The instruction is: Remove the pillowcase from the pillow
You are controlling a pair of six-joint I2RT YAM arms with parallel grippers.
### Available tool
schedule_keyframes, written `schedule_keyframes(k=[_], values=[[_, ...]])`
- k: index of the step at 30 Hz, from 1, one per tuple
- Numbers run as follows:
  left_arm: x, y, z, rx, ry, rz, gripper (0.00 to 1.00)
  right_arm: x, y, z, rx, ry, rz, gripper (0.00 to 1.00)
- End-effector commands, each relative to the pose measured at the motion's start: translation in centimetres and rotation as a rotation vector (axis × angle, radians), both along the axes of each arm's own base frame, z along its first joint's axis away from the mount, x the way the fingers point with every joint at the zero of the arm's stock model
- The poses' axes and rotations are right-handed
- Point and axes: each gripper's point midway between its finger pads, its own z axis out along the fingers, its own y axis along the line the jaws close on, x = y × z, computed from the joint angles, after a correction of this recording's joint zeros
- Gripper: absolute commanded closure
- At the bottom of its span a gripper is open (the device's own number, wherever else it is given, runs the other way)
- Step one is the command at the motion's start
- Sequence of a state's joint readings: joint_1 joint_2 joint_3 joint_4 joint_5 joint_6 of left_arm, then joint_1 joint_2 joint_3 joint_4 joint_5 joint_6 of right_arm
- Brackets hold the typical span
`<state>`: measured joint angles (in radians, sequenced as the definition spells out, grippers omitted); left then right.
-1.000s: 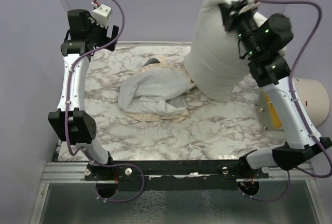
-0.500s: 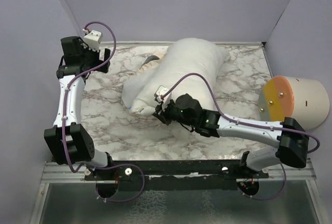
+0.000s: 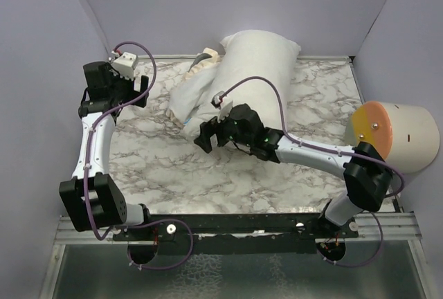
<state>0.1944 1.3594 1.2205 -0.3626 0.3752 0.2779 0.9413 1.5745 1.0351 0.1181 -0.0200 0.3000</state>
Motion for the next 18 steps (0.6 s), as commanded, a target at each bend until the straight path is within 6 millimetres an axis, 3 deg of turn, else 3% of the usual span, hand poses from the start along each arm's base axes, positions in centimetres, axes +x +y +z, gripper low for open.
schedule_keyframes(k=[1,5,8,14,16,18], values=[[-0.1,-0.3,1.2,-0.022,-0.058,-0.003,0.01,-0.1,1.6,7.1,0.114,-0.061,0.066,0.00],[-0.4,-0.2,0.8,-0.022,-0.071,0.007,0.01,-0.2,-2.6,12.5,0.157,-0.175,-0.055,0.00],[-0.3,-0.2,0.5,-0.038,-0.077,0.020,0.01,-0.9,-6.6,14.5,0.145,-0.233,-0.136,0.00],[-0.1,-0.4,0.4,-0.076,-0.089,0.031,0.01,-2.2,-14.3,15.3,0.153,-0.273,-0.345,0.00],[-0.1,-0.5,0.1,-0.093,-0.099,0.037,0.01,-1.5,-18.1,15.0,0.112,-0.301,-0.511,0.00],[-0.1,-0.7,-0.4,-0.115,-0.110,0.045,0.01,-0.5,-22.5,13.4,0.044,-0.322,-0.737,0.00]])
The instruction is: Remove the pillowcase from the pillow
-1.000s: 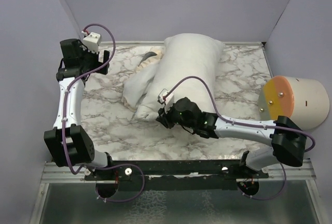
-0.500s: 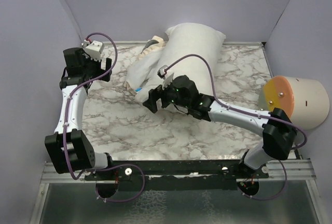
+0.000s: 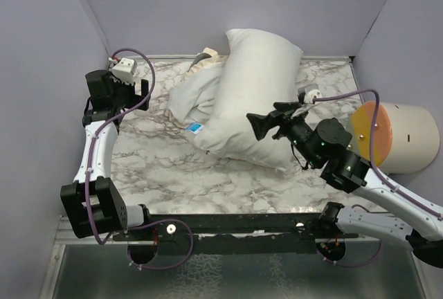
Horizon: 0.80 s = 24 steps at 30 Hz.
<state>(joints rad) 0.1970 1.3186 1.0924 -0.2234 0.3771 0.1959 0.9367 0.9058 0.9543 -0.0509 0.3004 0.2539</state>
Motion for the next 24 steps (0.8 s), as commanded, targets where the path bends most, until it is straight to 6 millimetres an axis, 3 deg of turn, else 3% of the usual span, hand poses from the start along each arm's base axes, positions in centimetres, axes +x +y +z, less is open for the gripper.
schedule_keyframes(k=[1,5,12,15,20,24], values=[[0.0,-0.4,0.3,-0.063,-0.077,0.015,0.01,2.8,-9.6,-6.6,-0.167,0.078,-0.519,0.00],[-0.4,-0.5,-2.7,-0.100,-0.114,0.046,0.01,2.9,-14.4,-9.2,-0.274,0.004,-0.743,0.00],[-1.4,-0.1,-8.9,-0.139,-0.157,0.119,0.01,3.2,-19.3,-11.9,-0.169,-0.118,-0.892,0.00],[-1.9,-0.3,-10.9,-0.165,-0.161,0.131,0.01,4.1,-21.9,-14.3,-0.149,-0.080,-0.971,0.00],[-1.8,-0.2,-11.7,-0.183,-0.267,0.147,0.01,6.2,-25.7,-18.0,-0.096,-0.004,-1.061,0.00],[-2.3,-0.1,-12.9,-0.181,-0.330,0.168,0.01,8.7,-27.1,-21.7,-0.126,0.077,-1.007,0.00]])
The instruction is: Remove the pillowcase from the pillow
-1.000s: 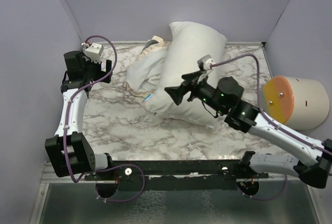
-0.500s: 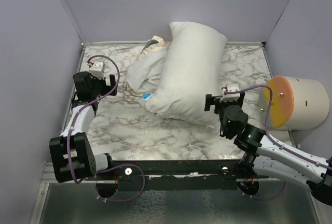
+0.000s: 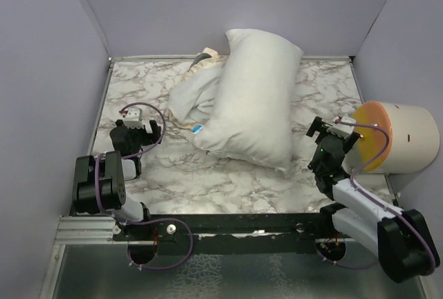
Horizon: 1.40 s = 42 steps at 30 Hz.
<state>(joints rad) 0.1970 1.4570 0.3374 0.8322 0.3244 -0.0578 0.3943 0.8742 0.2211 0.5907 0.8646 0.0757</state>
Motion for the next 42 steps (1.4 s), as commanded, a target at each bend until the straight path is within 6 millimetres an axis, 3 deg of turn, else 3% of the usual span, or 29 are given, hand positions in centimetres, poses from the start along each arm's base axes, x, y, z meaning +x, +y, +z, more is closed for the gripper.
schedule_keyframes(k=[1,5,8,13,14,18,42], values=[[1.0,0.7,2.7,0.013,-0.226,0.055,0.01,3.3,0.0,-2.6,0.093,-0.004,0.129,0.00],[0.5,-0.3,2.7,0.077,-0.254,0.049,0.01,5.7,1.0,-3.9,0.100,0.010,0.261,0.00],[-0.2,-0.9,2.7,0.129,-0.306,0.074,0.01,7.0,3.4,-4.8,0.037,0.026,0.421,0.00],[0.5,-0.4,1.7,0.155,-0.249,0.150,0.01,6.3,7.1,-6.4,-0.098,-0.007,0.669,0.01],[0.8,-0.4,1.5,0.153,-0.225,0.156,0.01,6.2,7.6,-5.7,-0.131,-0.056,0.696,0.01],[1.8,0.1,0.5,0.164,-0.157,0.192,0.01,8.7,5.6,-7.6,-0.060,0.069,0.566,0.01],[1.7,0.1,0.7,0.164,-0.168,0.189,0.01,8.6,6.1,-7.6,-0.072,0.065,0.597,0.01]])
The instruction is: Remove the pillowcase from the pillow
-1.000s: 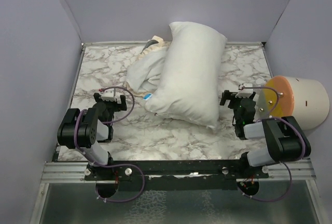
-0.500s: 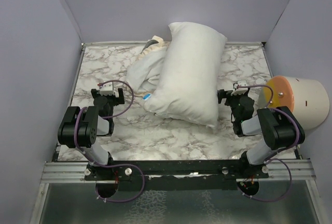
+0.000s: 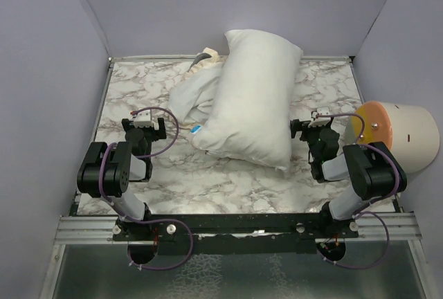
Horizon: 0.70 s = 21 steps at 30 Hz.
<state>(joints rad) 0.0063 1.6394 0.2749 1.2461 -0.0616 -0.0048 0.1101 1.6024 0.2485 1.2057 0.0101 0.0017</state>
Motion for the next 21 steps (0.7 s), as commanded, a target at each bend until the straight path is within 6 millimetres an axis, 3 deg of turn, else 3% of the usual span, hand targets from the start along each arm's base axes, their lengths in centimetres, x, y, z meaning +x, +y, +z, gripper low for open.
schedule_keyframes(k=[1,21], values=[[-0.02,0.21,0.24,0.007,-0.011,0.014,0.01,0.49,0.69,0.96,-0.016,-0.037,0.045,0.01],[-0.03,0.22,0.22,0.008,-0.010,0.014,0.01,0.47,1.35,0.94,-0.022,-0.035,0.085,0.01]])
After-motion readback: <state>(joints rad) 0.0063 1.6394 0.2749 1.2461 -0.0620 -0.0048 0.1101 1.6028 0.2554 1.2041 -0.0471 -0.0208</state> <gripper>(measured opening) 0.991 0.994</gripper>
